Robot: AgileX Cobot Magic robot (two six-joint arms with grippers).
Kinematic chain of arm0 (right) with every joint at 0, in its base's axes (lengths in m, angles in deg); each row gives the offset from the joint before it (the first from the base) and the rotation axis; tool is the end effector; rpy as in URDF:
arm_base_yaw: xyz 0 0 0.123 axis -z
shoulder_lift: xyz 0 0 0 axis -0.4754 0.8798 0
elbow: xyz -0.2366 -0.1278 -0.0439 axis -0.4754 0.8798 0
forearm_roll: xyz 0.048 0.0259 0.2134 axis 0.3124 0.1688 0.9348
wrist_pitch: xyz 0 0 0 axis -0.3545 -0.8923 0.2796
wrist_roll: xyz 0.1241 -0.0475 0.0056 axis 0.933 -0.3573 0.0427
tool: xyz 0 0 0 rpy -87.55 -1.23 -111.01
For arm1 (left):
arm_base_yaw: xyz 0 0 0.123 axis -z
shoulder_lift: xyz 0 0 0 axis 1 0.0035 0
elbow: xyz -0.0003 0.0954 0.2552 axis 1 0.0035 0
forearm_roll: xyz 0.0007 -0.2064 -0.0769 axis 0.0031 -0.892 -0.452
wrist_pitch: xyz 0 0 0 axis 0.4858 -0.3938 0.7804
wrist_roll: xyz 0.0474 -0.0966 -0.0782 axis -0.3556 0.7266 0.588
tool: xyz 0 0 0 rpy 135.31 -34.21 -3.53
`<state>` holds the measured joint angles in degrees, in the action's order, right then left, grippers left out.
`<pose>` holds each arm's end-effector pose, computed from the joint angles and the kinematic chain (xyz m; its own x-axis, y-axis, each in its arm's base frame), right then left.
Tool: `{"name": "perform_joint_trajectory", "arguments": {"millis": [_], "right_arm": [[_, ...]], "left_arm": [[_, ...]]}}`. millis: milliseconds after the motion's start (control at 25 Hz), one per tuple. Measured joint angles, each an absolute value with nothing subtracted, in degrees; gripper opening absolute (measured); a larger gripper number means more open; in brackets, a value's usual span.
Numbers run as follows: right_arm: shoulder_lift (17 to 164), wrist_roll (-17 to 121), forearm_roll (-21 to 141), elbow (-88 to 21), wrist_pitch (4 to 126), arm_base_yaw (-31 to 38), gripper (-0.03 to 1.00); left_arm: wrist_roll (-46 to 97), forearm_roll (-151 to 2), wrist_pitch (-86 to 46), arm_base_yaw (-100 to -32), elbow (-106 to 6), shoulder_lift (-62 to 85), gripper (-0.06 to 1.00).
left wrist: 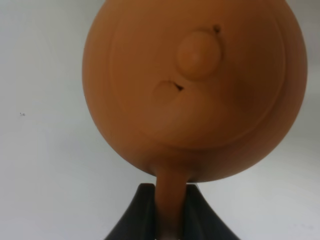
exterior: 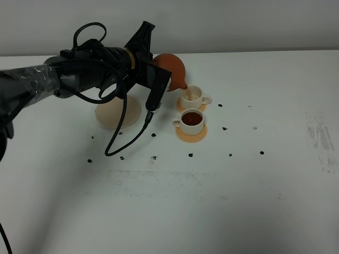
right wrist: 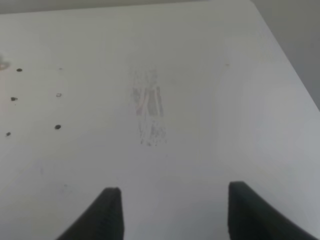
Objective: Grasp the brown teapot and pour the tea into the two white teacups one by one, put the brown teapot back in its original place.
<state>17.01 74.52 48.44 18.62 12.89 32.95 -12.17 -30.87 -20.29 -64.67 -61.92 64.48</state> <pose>0.0155 -0.0083 0.2394 -0.4688 0.0001 -0.8833 0.1094 0.9923 -0.0580 0.4582 -0.2103 0.1616 0.4903 0.8516 0.1854 0.3958 -0.4071 0.8232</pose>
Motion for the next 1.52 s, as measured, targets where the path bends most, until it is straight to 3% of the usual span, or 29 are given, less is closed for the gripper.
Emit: {"name": "perform_joint_trajectory", "arguments": {"millis": [1520], "right_arm": [[17.0,74.5,48.4,18.6,12.9,32.9,0.45]], "left_arm": [[-12.3,-23.8,-24.6,-64.7,-61.9,64.5,0.1]]}}
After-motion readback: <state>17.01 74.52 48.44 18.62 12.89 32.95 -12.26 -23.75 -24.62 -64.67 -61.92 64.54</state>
